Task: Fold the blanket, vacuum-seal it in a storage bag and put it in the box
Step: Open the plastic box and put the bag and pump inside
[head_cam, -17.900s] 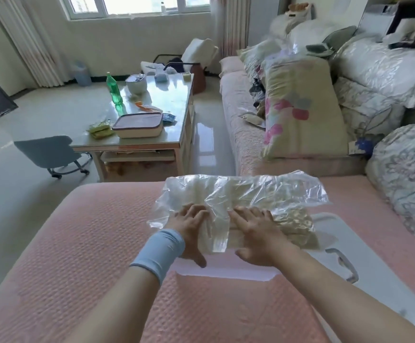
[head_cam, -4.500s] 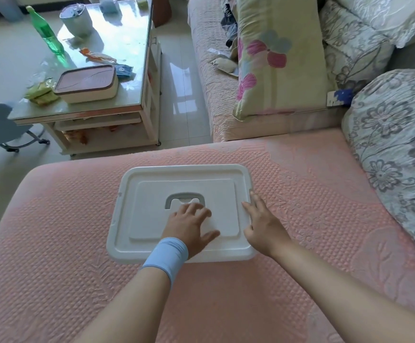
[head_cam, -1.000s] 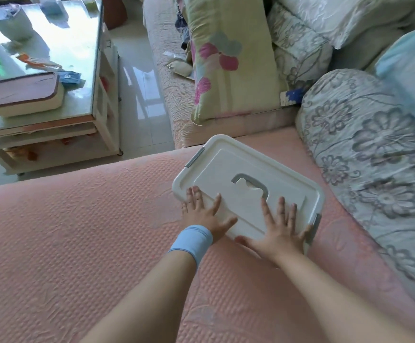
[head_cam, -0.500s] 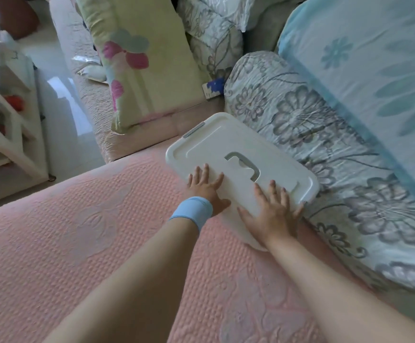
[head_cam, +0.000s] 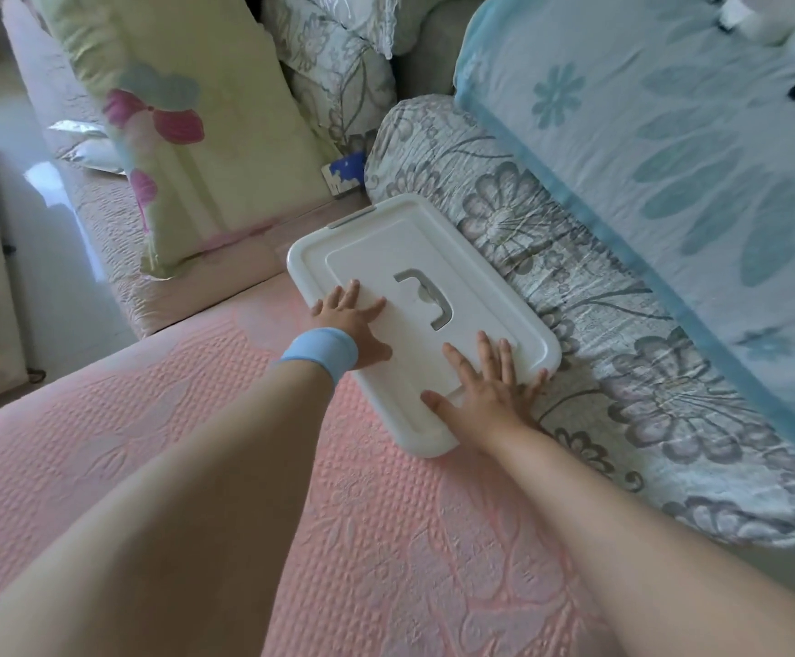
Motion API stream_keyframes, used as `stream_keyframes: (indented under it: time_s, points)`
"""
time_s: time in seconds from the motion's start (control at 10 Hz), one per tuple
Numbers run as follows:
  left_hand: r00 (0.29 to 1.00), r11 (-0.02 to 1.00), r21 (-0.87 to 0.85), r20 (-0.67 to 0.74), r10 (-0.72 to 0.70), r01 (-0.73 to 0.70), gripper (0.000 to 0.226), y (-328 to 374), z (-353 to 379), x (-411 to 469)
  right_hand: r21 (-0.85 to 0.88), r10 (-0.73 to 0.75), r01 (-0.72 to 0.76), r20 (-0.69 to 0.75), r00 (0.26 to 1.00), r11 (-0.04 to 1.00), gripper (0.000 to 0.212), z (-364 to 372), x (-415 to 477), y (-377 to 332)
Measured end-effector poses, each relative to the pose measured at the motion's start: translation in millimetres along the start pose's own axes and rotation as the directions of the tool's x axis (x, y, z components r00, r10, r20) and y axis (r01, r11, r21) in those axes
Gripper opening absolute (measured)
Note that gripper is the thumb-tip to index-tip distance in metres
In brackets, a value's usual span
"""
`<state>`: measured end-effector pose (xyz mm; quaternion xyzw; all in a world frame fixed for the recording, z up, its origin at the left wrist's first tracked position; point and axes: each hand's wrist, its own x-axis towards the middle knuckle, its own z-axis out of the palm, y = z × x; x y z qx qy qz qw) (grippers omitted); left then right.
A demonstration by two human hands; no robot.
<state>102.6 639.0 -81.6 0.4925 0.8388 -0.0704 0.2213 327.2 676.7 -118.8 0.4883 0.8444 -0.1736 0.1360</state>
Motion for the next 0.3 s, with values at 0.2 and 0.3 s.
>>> stream_keyframes:
  time_s: [0.2,0.3]
  points:
    - [0.999,0.982,-0.184,-0.004,0.044,-0.043,0.076,10.7,-9.4,-56.9,0.197,-0.001,-0.012,0.069,0.998,0.980,0.072,-31.0,-8.9,-6.7]
    - [0.995,0.940,-0.329,-0.004,0.098,-0.094,0.075,4.5,-22.5,-103.4,0.341,-0.014,0.014,-0.001,1.000,0.940,0.061,-45.7,-44.4,-2.9]
